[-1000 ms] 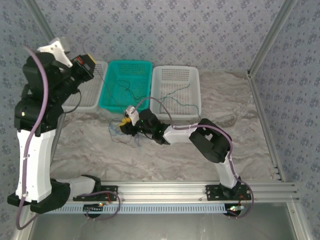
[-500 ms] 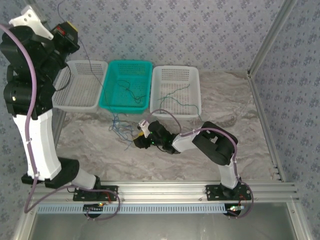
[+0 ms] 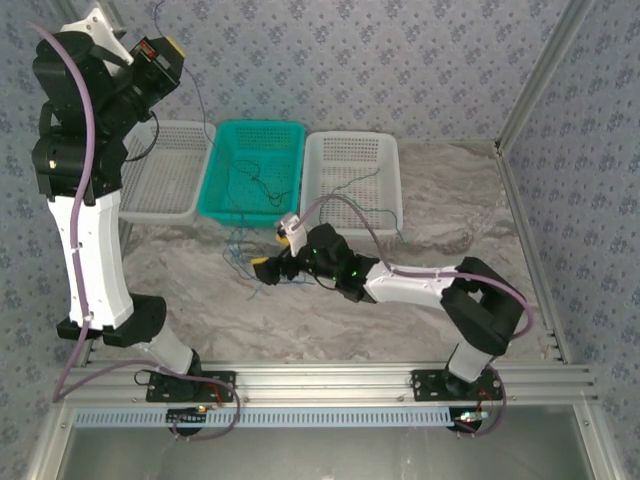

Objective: Untangle the cables

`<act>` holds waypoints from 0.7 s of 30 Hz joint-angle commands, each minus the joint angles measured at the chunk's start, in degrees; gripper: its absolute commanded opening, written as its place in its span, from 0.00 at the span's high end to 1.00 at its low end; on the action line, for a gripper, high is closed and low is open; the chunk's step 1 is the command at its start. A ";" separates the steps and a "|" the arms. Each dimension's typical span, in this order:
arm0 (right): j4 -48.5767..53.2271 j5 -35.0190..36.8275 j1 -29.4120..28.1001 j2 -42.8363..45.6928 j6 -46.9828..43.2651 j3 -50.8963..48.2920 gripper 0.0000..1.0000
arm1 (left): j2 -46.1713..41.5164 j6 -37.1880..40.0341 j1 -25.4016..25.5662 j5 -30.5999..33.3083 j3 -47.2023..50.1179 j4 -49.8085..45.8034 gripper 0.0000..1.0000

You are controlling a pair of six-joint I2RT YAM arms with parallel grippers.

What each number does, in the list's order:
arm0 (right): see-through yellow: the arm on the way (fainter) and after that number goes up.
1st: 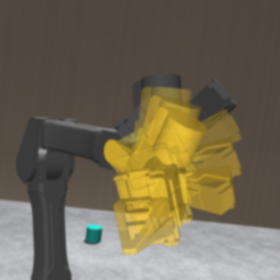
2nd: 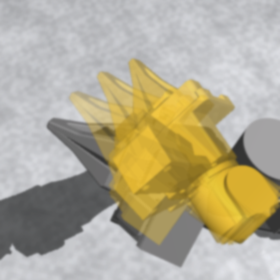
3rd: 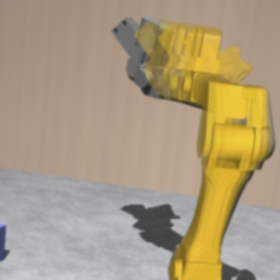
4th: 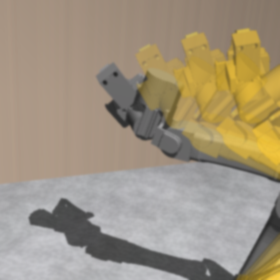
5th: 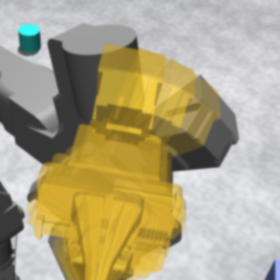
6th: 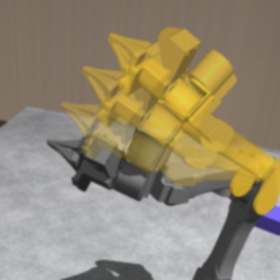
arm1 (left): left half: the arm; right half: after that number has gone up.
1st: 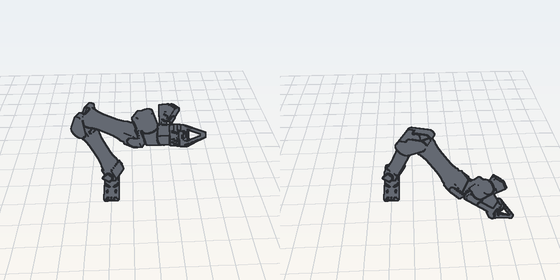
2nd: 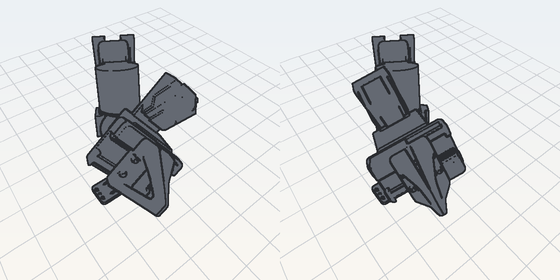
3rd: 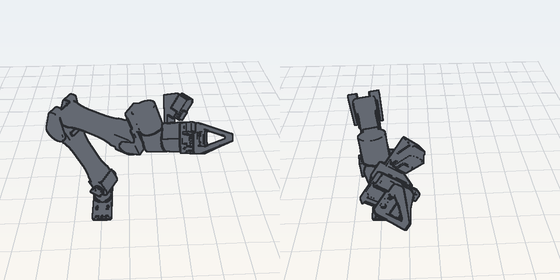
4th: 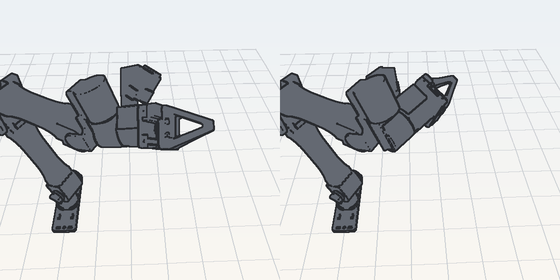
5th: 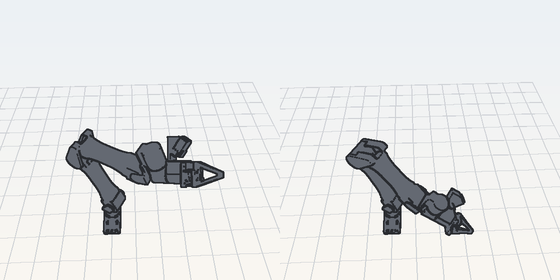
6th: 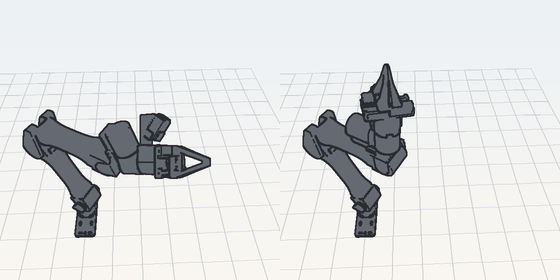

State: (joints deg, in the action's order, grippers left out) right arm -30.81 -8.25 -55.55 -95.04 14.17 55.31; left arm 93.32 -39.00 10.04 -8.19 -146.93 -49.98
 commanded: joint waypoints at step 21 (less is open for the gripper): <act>-12.80 -5.95 -0.91 -19.51 -0.90 12.47 0.13 | -8.33 -1.02 1.21 -3.02 6.67 5.01 1.00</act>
State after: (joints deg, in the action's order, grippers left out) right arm -42.26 -12.95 -55.92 -114.10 16.67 67.16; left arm 85.97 -40.58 11.03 -10.76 -140.03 -46.76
